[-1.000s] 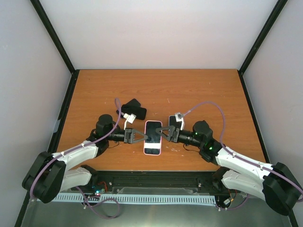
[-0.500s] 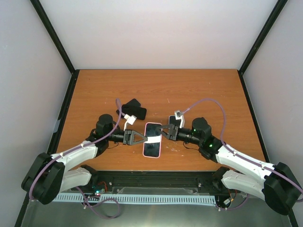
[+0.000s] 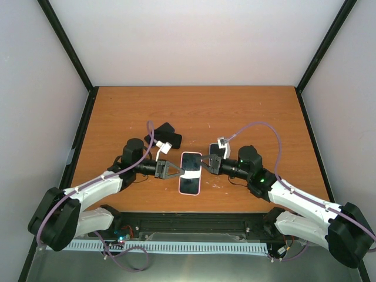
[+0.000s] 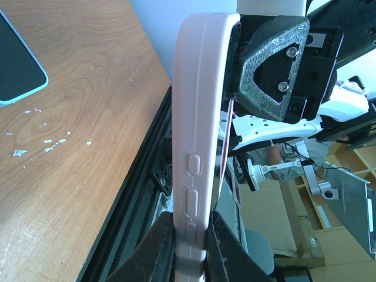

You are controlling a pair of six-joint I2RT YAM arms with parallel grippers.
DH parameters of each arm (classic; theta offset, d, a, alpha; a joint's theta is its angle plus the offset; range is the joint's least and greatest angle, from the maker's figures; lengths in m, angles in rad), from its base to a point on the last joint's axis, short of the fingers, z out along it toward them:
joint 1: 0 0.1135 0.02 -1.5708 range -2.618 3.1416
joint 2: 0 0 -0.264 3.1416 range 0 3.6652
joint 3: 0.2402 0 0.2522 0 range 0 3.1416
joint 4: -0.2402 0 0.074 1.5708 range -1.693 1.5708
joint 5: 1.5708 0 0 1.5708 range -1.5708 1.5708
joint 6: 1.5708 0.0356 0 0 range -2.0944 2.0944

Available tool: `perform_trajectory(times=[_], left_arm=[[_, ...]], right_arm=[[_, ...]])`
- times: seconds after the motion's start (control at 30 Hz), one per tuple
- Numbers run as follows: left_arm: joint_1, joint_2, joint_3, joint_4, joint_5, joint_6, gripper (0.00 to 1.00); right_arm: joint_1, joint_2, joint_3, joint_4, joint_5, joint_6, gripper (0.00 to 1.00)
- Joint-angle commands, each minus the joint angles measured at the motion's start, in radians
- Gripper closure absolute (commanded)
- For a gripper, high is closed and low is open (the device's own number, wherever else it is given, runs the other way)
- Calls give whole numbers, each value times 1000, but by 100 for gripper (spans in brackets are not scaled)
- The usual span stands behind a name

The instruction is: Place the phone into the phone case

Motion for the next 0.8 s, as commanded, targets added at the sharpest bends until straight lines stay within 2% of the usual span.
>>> perform_trajectory(times=[0.0, 0.1, 0.13, 0.17, 0.4, 0.5, 0.57, 0.67, 0.77], left_arm=[[-6, 11, 20, -62, -57, -22, 100], [-6, 4, 15, -12, -75, -66, 100], [-6, 1, 16, 2, -89, -84, 100], [-6, 0, 16, 17, -102, -95, 100], [-6, 6, 13, 196, -140, -219, 100], [-5, -2, 15, 244, -176, -252, 100], [-5, -8, 18, 257, -202, -261, 100], [-6, -16, 18, 281, -238, -276, 100], [-6, -16, 20, 288, -258, -280, 100]], right_arm=[[-3, -34, 32, 35, 4, -39, 90], [-3, -23, 4, 49, -14, -8, 68], [-3, -21, -12, 49, -16, -3, 57], [-3, -19, -21, 42, -16, 0, 50], [-3, -13, -92, 67, -83, 55, 25], [-2, -10, -119, 98, -115, 83, 22], [-3, -7, -136, 126, -135, 100, 23], [-1, -1, -155, 173, -168, 126, 30], [-2, -6, -169, 207, -177, 153, 44]])
